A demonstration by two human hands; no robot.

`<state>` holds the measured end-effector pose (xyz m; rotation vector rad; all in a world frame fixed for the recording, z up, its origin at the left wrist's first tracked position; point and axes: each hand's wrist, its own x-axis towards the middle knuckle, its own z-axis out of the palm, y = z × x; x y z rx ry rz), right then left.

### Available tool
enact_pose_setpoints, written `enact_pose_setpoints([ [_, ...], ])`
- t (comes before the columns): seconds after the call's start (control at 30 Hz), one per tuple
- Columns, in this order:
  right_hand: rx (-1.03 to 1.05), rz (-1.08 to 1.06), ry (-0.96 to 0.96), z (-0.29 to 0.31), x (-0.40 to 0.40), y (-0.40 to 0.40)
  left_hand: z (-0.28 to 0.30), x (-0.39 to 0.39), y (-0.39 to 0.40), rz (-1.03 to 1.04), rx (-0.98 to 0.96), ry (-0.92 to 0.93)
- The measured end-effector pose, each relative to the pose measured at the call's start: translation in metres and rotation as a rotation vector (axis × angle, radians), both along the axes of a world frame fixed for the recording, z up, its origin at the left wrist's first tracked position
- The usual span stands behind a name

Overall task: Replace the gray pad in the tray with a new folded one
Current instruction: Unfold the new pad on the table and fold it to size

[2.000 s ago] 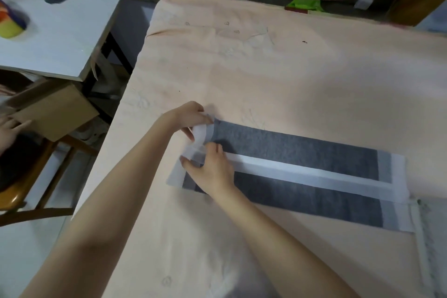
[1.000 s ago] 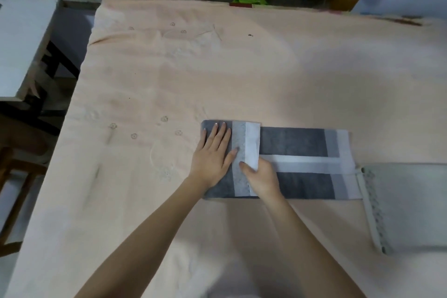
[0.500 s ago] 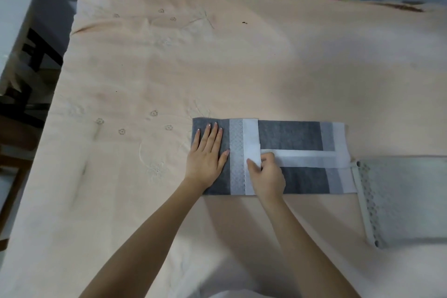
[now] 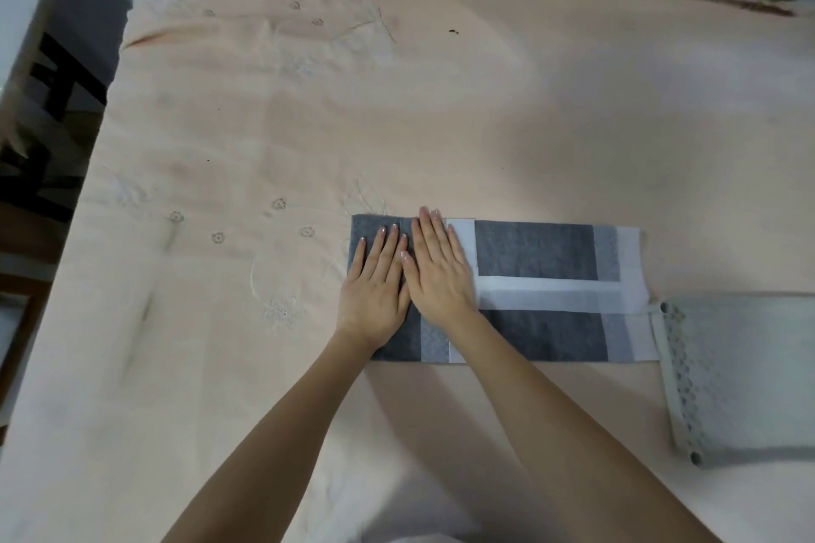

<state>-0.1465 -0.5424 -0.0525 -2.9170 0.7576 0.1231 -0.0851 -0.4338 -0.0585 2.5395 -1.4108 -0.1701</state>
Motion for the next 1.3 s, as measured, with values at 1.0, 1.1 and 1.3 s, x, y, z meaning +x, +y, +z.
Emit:
enact_pose_setpoints([
  [1.0,0.021,-0.188,-0.148,-0.009,-0.020,-0.016,-0.003,0.000,-0.005,0.565,-0.056,0.086],
  [1.1,0.019,-0.187,-0.142,-0.010,-0.020,-0.016,-0.004,-0.027,0.015,0.261,-0.047,-0.023],
  [1.3,0.078,-0.160,-0.094,-0.003,-0.021,-0.018,-0.001,-0.045,0.041,0.404,0.034,0.079],
])
